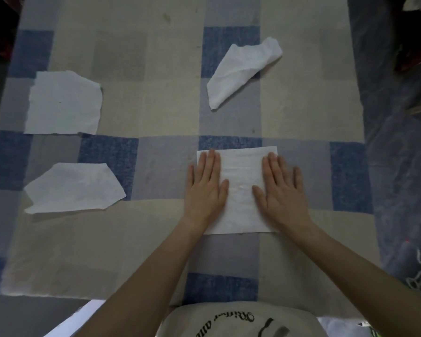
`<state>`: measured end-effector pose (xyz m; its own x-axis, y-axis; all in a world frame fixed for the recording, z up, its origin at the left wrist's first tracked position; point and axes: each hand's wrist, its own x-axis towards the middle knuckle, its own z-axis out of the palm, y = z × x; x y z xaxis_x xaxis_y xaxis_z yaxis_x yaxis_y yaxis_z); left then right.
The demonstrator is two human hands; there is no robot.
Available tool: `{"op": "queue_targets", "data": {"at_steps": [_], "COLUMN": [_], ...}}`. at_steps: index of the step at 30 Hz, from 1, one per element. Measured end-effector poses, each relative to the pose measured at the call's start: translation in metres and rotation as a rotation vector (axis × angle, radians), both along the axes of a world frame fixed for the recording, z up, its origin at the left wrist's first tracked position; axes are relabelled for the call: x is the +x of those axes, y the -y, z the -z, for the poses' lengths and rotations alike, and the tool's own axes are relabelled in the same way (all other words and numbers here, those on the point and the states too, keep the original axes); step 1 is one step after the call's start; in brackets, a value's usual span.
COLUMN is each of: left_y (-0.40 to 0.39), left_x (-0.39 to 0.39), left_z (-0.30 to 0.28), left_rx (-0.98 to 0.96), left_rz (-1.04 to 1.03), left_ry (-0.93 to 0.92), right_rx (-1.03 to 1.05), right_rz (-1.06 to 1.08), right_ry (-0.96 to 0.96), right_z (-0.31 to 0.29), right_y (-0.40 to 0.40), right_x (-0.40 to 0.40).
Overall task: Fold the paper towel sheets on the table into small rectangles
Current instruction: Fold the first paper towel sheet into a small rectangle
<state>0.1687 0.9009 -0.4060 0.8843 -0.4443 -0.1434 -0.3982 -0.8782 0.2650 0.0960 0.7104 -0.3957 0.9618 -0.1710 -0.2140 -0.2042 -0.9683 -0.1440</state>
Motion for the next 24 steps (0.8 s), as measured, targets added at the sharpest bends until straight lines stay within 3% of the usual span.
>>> {"op": "queue_targets", "data": {"at_steps": [4,8,11,17,24], "left_y": [0.004,0.029,0.038,0.034,0.034], "left_x": [0.003,-0.006,-0.017,-0.017,-0.016], "left_z": [-0.009,-0.011,-0.001,0.000,-0.001], "left_rx": [-0.059,-0.127,0.062,0.046,0.023], "left_rz": [-0.071,0.135,0.219,0.218,0.138], "left_ry": [0.026,0.064,0.099,0.077,0.030], "right_rx": [0.053,0.282,0.399,0.382,0.177], "right_rz": [0.165,-0.039,-0.143,-0.169,-0.129], "right_ry": [0.060,0.206,0.187,0.155,0.094], "right_z": [-0.012,-0.030,-0.028,-0.012,-0.003], "right_y": [0.002,-0.036,-0.059,-0.052,-0.032], "right_x": [0.013,0.034,0.037,0.028,0.018]}}
